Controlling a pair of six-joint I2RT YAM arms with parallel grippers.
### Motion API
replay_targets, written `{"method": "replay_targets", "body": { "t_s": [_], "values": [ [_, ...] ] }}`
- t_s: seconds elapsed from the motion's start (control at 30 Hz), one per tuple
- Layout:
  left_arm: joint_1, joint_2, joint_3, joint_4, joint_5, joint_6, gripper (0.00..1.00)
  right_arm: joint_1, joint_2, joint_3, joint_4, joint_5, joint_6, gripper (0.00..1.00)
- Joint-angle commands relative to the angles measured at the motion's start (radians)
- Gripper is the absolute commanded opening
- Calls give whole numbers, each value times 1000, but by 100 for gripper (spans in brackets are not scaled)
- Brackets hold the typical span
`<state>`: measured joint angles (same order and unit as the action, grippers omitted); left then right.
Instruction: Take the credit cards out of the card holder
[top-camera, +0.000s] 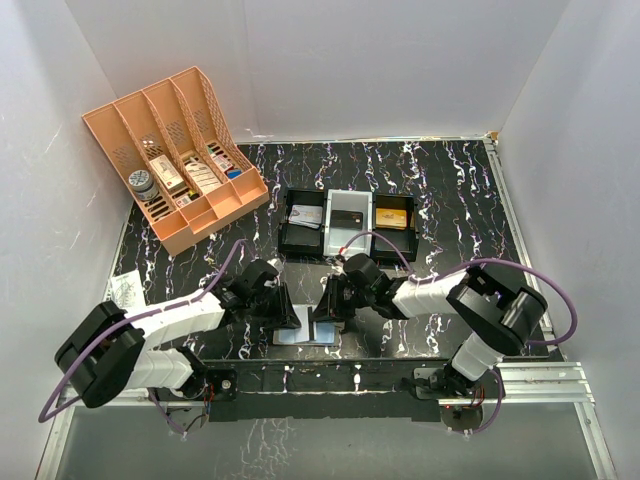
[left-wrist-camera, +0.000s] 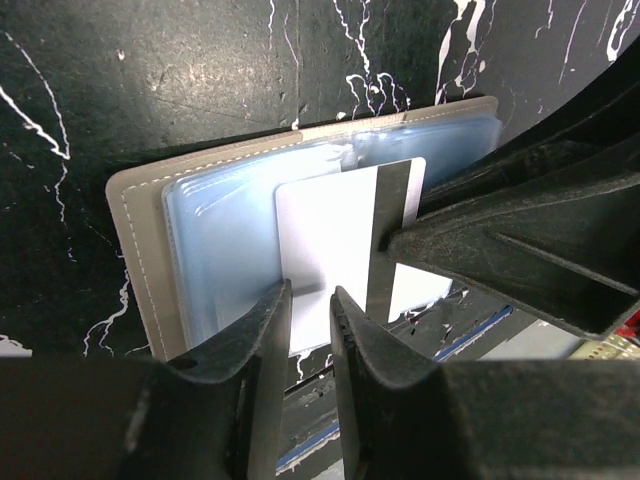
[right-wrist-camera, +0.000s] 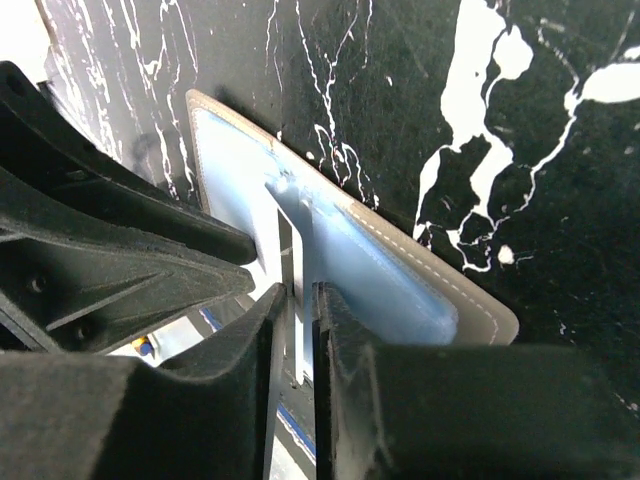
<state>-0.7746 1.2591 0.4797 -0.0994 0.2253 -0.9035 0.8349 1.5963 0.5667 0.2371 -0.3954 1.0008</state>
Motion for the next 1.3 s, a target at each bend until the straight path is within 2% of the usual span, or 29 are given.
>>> {"method": "replay_targets", "body": {
  "t_s": [0.0, 0.27, 0.4, 0.53, 0.67, 0.87, 1.0, 1.03, 1.1, 1.17, 1.27],
  "values": [
    [-8, -18, -84, -35, -22, -18, 22, -5, -27, -59, 153, -25, 61, 18],
    [-8, -8, -62, -78, -20, 5, 20, -4, 2, -103, 307, -72, 120, 20],
    [-8, -12, -52, -89, -28, 11, 20, -2, 26, -68, 284, -104, 83, 17],
    [-8, -18, -51, -91, -29, 8, 19, 12, 36, -49, 270, -100, 64, 18],
    [-8, -40, -53, -108, -43, 6, 19, 25, 26, -40, 225, -38, 54, 24],
    [-7, -46, -55, -95, -32, 8, 19, 30, -3, -53, 222, 13, 29, 27],
    [-8, -59, -52, -116, -41, 18, 19, 33, -18, -60, 215, 38, 35, 26],
    [-8, -64, -53, -118, -41, 18, 19, 32, -18, -59, 210, 45, 38, 22],
    [-7, -70, -59, -114, -40, 16, 19, 34, -7, -49, 188, 56, 40, 19],
    [-7, -74, -65, -108, -40, 10, 19, 40, 4, -46, 183, 74, 34, 18],
    [-8, -75, -66, -105, -40, 6, 19, 55, -19, -84, 262, 112, 40, 21]
  ]
}}
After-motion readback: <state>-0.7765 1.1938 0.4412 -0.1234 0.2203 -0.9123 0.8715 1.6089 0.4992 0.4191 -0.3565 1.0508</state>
